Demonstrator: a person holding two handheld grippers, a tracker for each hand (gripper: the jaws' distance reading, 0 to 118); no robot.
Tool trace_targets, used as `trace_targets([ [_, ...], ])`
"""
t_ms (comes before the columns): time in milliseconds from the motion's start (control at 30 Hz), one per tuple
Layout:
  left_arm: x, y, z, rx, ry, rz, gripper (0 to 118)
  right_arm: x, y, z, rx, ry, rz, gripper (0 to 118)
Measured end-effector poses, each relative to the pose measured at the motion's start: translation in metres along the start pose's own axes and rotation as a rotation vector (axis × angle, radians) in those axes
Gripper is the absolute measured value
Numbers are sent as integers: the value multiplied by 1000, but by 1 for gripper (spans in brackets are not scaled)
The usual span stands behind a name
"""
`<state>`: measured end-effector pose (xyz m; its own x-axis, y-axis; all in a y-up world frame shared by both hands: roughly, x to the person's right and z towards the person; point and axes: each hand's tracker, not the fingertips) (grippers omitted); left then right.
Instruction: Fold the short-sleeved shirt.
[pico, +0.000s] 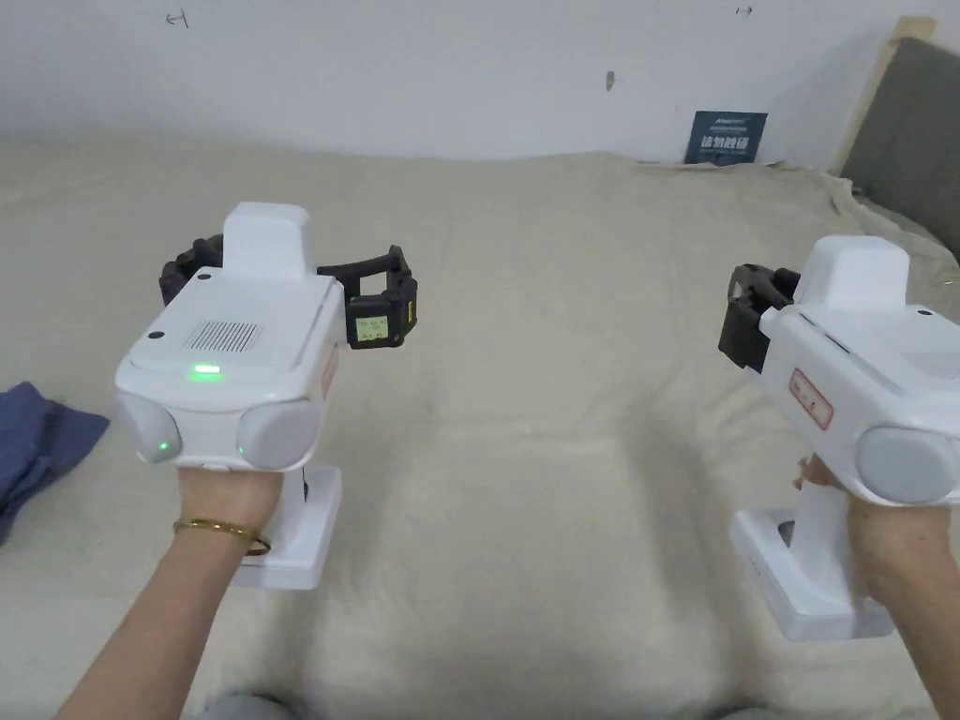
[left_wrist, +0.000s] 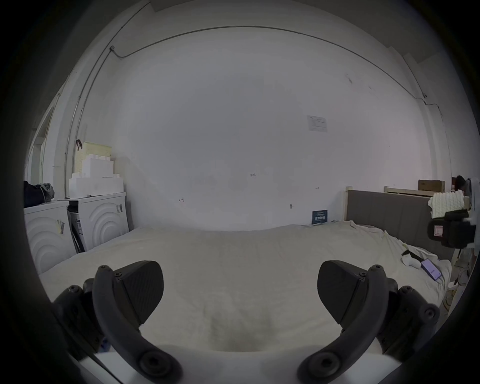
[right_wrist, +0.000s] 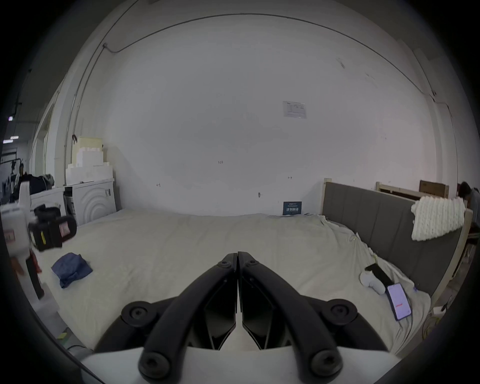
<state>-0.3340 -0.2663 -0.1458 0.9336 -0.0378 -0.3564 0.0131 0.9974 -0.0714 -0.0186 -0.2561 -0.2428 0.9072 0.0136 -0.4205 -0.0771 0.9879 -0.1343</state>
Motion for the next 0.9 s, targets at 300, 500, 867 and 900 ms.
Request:
trace_targets([
  [300,6,-35,17,-36,21,35,0,-7,-29,11,-29,-11,-4,0],
  [500,-2,-41,18,-57,33,50,0,-20,-43,11,-41,5,8,0],
  [867,-7,-55,23,-96,38,58,0,-26,-48,10,-54,14,0,0],
  [900,-6,-56,25,-100,42,57,0,-27,-48,10,-51,13,4,0],
])
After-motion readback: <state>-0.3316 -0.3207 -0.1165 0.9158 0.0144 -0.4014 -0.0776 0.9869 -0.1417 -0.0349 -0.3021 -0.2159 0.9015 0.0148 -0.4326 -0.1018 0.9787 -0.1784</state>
